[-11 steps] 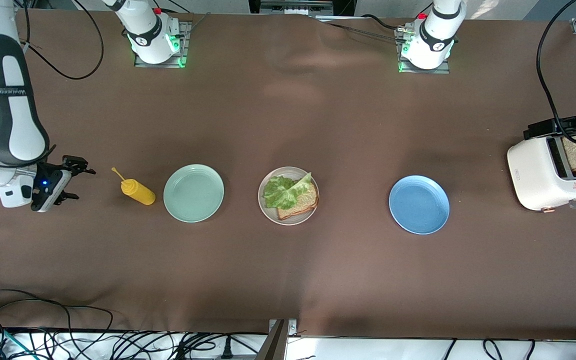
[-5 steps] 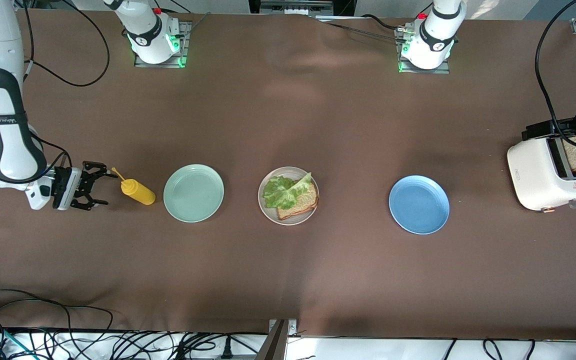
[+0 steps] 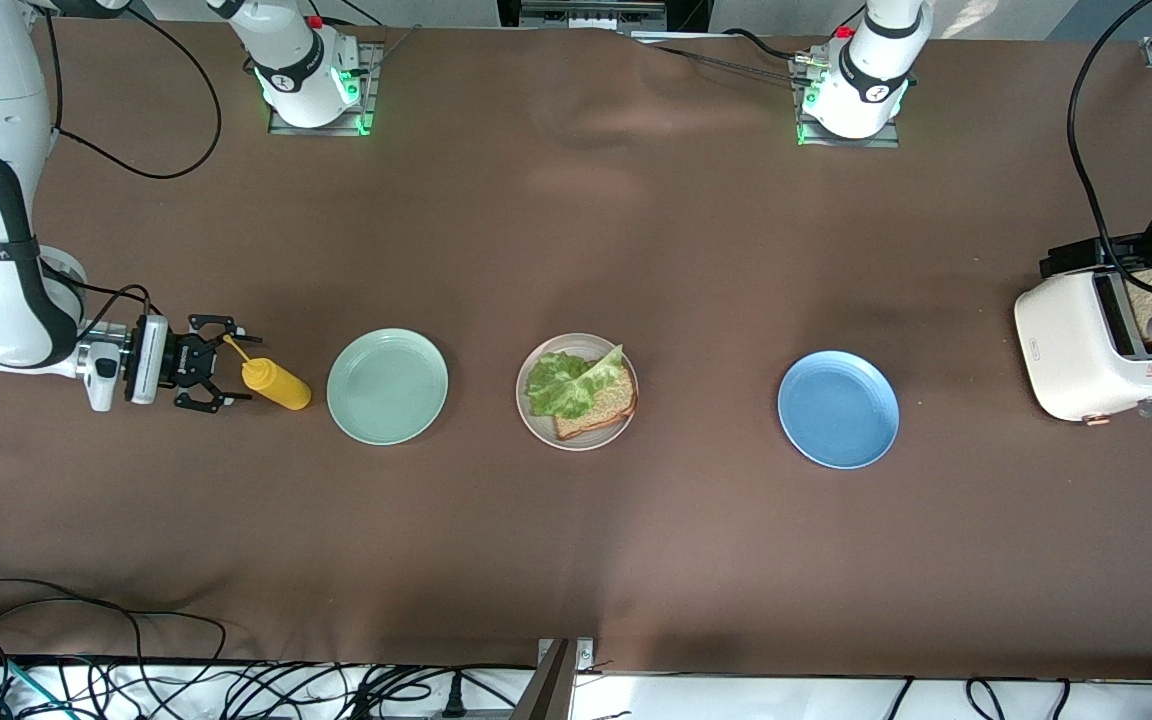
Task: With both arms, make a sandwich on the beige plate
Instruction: 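Close the right gripper around the yellow mustard bottle, then lift the mustard bottle and carry it over the mint-green plate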
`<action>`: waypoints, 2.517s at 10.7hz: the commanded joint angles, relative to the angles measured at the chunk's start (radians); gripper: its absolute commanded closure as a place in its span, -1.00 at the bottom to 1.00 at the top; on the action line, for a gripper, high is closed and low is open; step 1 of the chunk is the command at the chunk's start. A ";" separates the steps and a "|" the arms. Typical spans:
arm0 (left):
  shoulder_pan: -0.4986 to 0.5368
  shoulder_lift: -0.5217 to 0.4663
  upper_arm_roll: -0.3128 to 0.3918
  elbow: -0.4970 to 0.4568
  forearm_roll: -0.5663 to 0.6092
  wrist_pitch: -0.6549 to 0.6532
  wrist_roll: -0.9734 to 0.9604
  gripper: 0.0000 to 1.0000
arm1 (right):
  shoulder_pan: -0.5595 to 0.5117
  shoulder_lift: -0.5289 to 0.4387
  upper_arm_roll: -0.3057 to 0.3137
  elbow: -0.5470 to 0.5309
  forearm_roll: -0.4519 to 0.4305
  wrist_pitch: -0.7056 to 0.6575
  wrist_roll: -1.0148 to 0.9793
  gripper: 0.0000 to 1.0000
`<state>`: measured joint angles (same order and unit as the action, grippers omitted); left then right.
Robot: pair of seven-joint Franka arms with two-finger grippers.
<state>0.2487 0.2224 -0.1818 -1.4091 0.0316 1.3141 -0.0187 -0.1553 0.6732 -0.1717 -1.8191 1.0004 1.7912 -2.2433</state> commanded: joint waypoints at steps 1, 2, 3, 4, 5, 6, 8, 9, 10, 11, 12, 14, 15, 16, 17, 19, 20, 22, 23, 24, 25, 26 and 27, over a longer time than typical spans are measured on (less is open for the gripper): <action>0.004 0.000 -0.004 0.005 0.010 -0.016 -0.001 -1.00 | -0.023 0.022 0.021 0.035 0.059 -0.038 -0.137 -1.00; 0.006 0.000 -0.004 0.009 0.010 -0.016 -0.001 -1.00 | -0.023 0.025 0.023 0.035 0.063 -0.044 -0.166 -1.00; 0.017 0.002 -0.001 0.006 0.010 -0.015 -0.001 -1.00 | -0.023 0.026 0.038 0.035 0.064 -0.049 -0.182 -1.00; 0.039 0.005 -0.001 0.006 0.007 -0.015 0.003 -1.00 | -0.021 0.029 0.043 0.035 0.066 -0.049 -0.187 -1.00; 0.043 0.003 -0.001 0.006 0.007 -0.015 0.009 -1.00 | -0.021 0.037 0.047 0.035 0.089 -0.052 -0.190 -1.00; 0.040 0.005 -0.002 0.004 0.008 -0.016 0.006 -1.00 | -0.020 0.048 0.052 0.035 0.105 -0.062 -0.217 -1.00; 0.029 0.024 -0.002 0.004 0.022 -0.015 0.005 -1.00 | -0.020 0.054 0.052 0.035 0.136 -0.062 -0.245 -0.56; 0.037 0.025 -0.004 0.006 0.011 -0.015 0.006 -1.00 | -0.021 0.055 0.052 0.035 0.138 -0.062 -0.245 -0.55; 0.044 0.023 -0.002 0.010 0.010 -0.016 0.016 -1.00 | -0.021 0.055 0.054 0.037 0.139 -0.061 -0.245 -0.55; 0.044 0.021 -0.004 0.009 0.010 -0.016 0.014 -1.00 | -0.021 0.055 0.054 0.044 0.156 -0.061 -0.245 -0.33; 0.031 0.021 -0.010 0.009 0.010 -0.018 0.002 -1.00 | -0.021 0.057 0.052 0.044 0.176 -0.061 -0.243 -0.07; 0.011 0.020 -0.027 0.012 0.016 -0.016 0.000 -1.00 | -0.020 0.060 0.054 0.044 0.181 -0.059 -0.230 0.25; 0.011 0.020 -0.027 0.015 0.019 -0.016 0.002 -1.00 | -0.020 0.060 0.054 0.044 0.182 -0.059 -0.228 0.51; 0.009 0.020 -0.025 0.015 0.022 -0.016 0.011 -1.00 | -0.020 0.060 0.055 0.044 0.182 -0.058 -0.225 0.60; 0.009 0.020 -0.025 0.015 0.022 -0.016 0.011 -1.00 | -0.020 0.060 0.055 0.044 0.181 -0.059 -0.211 0.63; 0.012 0.021 -0.024 0.015 0.024 -0.015 0.000 -1.00 | -0.017 0.045 0.055 0.055 0.169 -0.049 -0.120 0.79; 0.011 0.021 -0.024 0.013 0.022 -0.016 0.000 -1.00 | -0.010 0.028 0.055 0.060 0.150 -0.033 -0.078 0.80; -0.006 0.023 -0.025 0.002 0.022 -0.022 -0.001 -1.00 | 0.009 0.000 0.058 0.092 0.051 0.016 0.060 0.90; -0.008 0.023 -0.024 0.002 0.022 -0.024 -0.001 -1.00 | 0.014 -0.012 0.073 0.113 -0.006 0.031 0.142 0.92; -0.005 0.023 -0.024 0.002 0.022 -0.024 0.000 -1.00 | 0.020 -0.035 0.101 0.128 -0.064 0.058 0.234 0.98; 0.004 0.021 -0.024 0.001 0.022 -0.024 0.002 -1.00 | 0.034 -0.044 0.125 0.158 -0.136 0.086 0.325 0.99; 0.006 0.021 -0.024 0.001 0.022 -0.024 0.002 -1.00 | 0.054 -0.044 0.161 0.199 -0.228 0.109 0.426 0.99; 0.006 0.021 -0.024 0.001 0.022 -0.024 0.002 -1.00 | 0.066 -0.052 0.187 0.227 -0.317 0.138 0.536 0.99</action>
<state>0.2535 0.2469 -0.2039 -1.4111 0.0317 1.3034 -0.0198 -0.1099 0.6379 -0.0205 -1.6327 0.7903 1.8978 -1.8507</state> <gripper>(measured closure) 0.000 0.974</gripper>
